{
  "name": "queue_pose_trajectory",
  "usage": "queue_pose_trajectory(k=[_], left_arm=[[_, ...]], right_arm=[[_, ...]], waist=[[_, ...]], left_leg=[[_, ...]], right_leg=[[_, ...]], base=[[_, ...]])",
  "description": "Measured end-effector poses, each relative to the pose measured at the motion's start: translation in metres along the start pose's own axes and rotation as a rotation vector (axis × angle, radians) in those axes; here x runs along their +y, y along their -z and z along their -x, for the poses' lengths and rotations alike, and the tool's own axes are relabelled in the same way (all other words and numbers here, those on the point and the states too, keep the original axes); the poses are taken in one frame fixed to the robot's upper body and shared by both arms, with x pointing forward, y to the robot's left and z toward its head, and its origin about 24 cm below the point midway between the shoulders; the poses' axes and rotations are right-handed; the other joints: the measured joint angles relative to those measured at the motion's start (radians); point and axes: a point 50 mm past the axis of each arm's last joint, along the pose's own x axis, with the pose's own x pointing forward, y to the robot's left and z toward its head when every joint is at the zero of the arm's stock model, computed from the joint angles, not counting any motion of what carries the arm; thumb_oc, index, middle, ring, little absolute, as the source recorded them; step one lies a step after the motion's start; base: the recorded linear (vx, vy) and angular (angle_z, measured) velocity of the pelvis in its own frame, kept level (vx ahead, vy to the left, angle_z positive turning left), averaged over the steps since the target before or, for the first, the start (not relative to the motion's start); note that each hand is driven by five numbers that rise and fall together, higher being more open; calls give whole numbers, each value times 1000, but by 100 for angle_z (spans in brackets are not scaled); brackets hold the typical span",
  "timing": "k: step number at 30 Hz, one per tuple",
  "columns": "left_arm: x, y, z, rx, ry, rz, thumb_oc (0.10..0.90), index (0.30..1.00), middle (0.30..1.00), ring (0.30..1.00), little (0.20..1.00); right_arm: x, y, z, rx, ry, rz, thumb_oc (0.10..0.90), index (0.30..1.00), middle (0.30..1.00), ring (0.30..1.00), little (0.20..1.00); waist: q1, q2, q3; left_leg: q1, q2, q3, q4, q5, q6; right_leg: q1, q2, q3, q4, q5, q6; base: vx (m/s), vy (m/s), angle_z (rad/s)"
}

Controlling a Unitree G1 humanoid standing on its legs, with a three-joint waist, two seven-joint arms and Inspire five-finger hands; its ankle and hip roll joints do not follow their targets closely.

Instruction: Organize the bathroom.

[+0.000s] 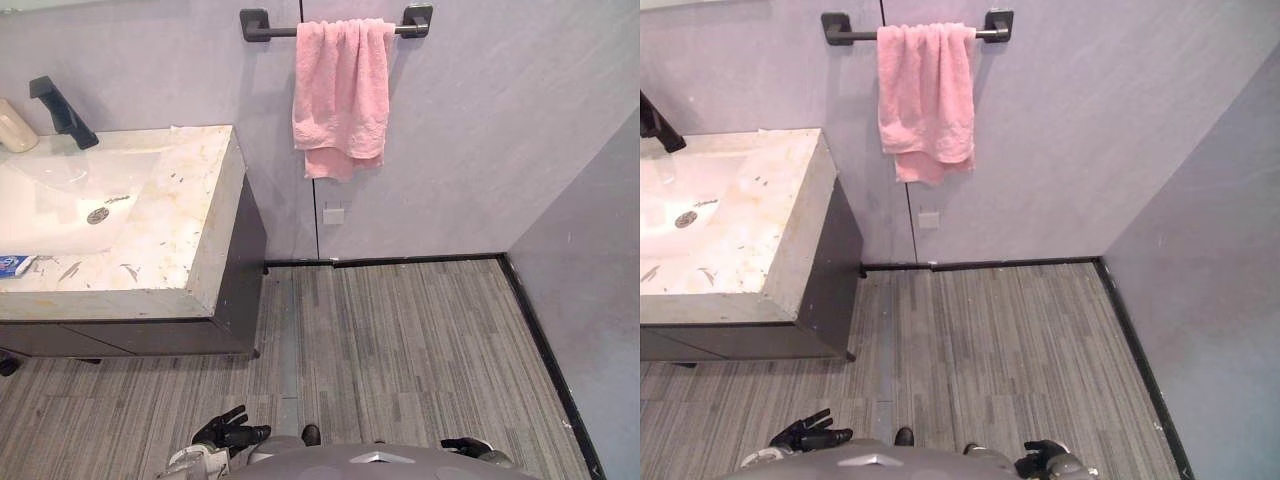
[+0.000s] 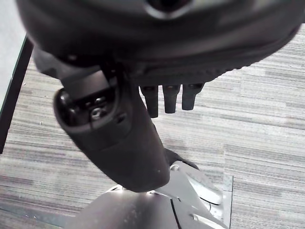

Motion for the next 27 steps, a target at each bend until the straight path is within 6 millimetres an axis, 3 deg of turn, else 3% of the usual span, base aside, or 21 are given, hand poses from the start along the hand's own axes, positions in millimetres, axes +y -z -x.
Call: queue_pose_trajectory(k=[18, 27], left_arm=[[2, 2, 0, 6, -11, 10, 800, 900, 900, 900, 900], [3, 0, 0, 14, -17, 10, 800, 900, 900, 900, 900]], right_arm=[[0, 2, 0, 15, -2, -45, 800, 900, 900, 900, 900], [-2, 14, 1, 172, -51, -168, 800, 900, 900, 900, 900]], waist=[[0, -3, 6], [-7, -3, 35]], left_leg=[[2, 0, 2, -1, 0, 0], [18, -6, 22, 1, -2, 1]], right_leg=[[1, 0, 0, 0, 4, 4], [-27, -15, 27, 76, -19, 18]], base=[[0, 10, 0], [27, 66, -7]])
